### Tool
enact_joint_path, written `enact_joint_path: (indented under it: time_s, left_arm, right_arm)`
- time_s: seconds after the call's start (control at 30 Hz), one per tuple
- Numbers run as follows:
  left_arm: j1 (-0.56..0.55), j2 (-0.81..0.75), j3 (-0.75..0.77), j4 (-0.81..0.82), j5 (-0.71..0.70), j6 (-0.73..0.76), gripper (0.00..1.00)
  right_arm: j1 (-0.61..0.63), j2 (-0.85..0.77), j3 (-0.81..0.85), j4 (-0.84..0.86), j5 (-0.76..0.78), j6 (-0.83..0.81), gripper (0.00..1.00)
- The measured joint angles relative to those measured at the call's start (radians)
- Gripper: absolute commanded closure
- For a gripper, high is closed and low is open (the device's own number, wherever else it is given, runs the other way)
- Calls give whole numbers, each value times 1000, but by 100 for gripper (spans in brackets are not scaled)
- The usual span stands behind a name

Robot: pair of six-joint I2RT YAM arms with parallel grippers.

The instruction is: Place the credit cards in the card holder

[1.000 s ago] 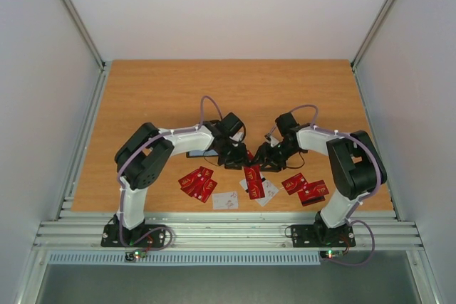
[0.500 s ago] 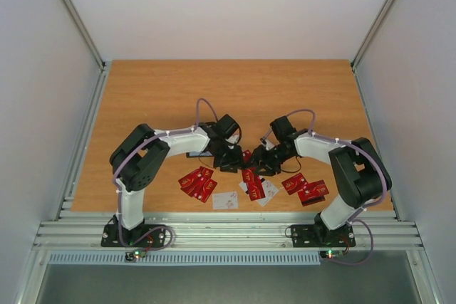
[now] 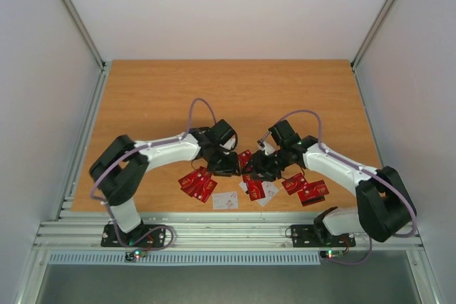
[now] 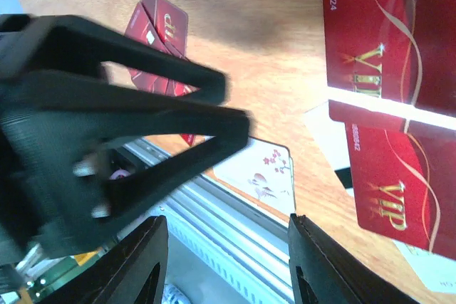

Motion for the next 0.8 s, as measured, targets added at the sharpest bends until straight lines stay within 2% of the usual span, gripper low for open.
enact_joint_path:
  time_s: [0.2,0.37,0.53,0.8]
  left_arm:
    - [9,-225,-40,-164,-180,114,55]
    - [100,-309,-128,-284,-263,192,53]
    - [167,-280,-132,-340,-291,271,53]
    - [193,-39,-5,-343,-283,377,53]
  right_arm:
    - [15,-72,-26,-56,29,-4,52]
    - [122,-29,-10,-58,50,-3,53]
    - [242,86,47,-45,82,-2,53]
    - [301,144,71,-11,112,18,54]
